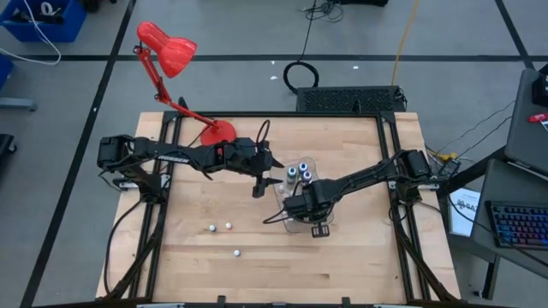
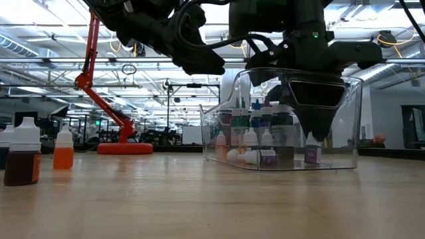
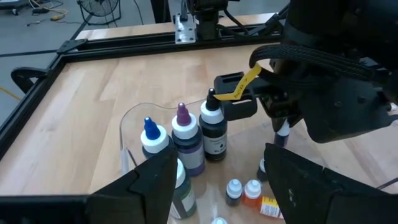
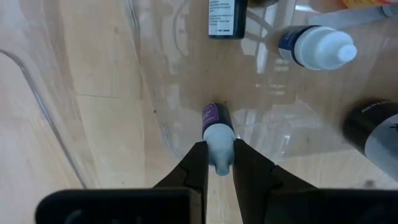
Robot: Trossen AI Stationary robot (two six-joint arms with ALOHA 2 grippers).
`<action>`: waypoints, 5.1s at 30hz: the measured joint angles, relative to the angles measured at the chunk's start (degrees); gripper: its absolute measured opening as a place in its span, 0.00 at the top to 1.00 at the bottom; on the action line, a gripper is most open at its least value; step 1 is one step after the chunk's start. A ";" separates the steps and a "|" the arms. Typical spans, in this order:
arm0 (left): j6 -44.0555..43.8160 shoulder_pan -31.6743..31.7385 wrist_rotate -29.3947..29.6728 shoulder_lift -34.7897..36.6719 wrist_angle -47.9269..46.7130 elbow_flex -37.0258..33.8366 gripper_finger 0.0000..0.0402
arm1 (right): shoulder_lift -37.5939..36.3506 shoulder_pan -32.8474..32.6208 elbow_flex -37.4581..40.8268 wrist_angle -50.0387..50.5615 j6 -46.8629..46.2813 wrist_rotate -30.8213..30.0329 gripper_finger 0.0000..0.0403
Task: Pick & Place food coloring
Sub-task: Put the purple food coloring bottle into the transparent container, then put the orange food coloring bottle into the transparent container
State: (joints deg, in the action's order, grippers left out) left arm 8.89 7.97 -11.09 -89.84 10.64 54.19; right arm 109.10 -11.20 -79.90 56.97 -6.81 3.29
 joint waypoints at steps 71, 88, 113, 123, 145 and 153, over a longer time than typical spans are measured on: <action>-54.02 -29.53 30.42 18.95 -50.61 -2.36 0.40 | -90.82 -8.79 65.09 -62.16 10.71 -29.09 0.60; -53.18 -31.03 14.47 0.11 -50.12 5.77 0.40 | -96.48 -8.76 67.47 -62.75 13.57 -28.81 0.60; -64.62 -30.05 13.20 -4.07 -57.29 2.86 0.40 | -96.43 -8.76 68.08 -62.38 13.09 -28.76 0.60; -62.60 -30.05 13.89 -6.29 -57.09 2.84 0.40 | -96.45 -8.76 68.08 -62.60 13.09 -28.76 0.60; -57.38 -28.52 11.82 -5.59 -57.31 3.02 0.40 | -96.44 -8.77 68.08 -62.58 13.07 -28.76 0.60; -56.96 -28.55 11.78 -5.57 -57.31 3.02 0.40 | -96.45 -8.76 68.08 -62.54 13.14 -28.76 0.60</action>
State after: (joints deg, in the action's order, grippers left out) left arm -48.08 -20.58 0.69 -95.42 -46.68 57.21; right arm 12.65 -19.97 -11.81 -5.57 6.33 -25.47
